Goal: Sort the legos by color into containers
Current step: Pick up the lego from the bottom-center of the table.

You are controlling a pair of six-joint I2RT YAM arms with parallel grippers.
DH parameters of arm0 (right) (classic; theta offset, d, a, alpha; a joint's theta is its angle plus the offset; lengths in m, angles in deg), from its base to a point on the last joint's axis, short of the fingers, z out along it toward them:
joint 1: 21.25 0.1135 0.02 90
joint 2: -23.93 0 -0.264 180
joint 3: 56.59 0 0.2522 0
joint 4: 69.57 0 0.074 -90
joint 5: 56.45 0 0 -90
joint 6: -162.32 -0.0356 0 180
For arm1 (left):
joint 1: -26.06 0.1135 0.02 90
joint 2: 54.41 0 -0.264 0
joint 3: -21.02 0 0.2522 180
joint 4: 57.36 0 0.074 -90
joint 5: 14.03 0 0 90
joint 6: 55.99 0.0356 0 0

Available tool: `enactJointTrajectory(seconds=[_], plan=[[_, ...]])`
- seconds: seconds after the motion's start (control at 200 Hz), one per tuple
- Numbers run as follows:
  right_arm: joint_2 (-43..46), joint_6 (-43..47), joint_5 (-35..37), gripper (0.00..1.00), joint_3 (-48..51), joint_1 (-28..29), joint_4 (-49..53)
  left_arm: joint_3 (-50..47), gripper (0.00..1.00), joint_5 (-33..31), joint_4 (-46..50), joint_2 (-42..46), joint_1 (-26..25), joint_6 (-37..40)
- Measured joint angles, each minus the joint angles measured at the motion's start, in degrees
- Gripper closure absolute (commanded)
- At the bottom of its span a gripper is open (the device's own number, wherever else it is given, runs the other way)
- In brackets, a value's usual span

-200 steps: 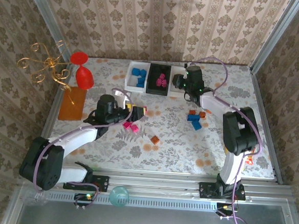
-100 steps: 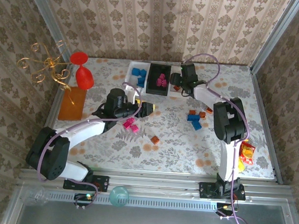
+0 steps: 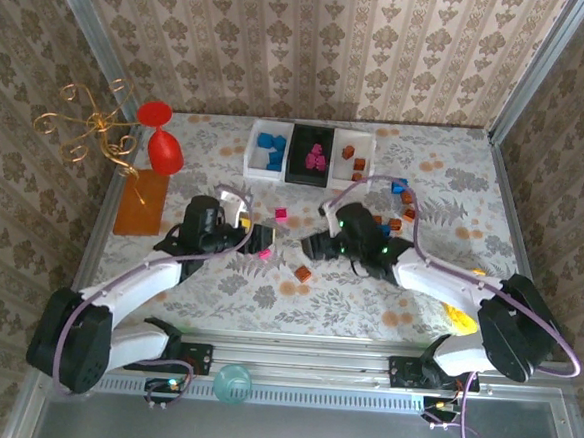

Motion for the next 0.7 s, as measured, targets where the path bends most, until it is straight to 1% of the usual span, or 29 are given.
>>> enactJointTrajectory(seconds=[0.125,0.22,0.345,0.48,0.555,0.7], plan=[[0.6,0.7,0.0,0.23,5.0,4.0,0.1,-4.2,0.22,0.2,1.1,4.3,2.6,-2.0],[-0.5,1.2,0.1,0.23,5.7,5.8,-0.2,-6.0,0.22,0.2,1.5,6.2,4.1,-4.1],[-5.8,2.1,0.3,0.25,4.9,6.8,-1.9,-6.8,0.22,0.1,1.8,7.2,4.4,-6.1],[-11.8,3.2,0.6,0.29,2.7,7.4,-2.4,-7.1,0.22,0.0,1.8,8.1,4.4,-7.5],[-14.0,3.7,1.1,0.34,1.3,7.8,-2.8,-7.1,0.21,-0.1,1.8,8.3,4.5,-7.8],[-16.6,4.9,2.0,0.52,-0.8,8.6,-3.2,-7.1,0.22,-0.1,1.7,8.4,4.5,-8.5]])
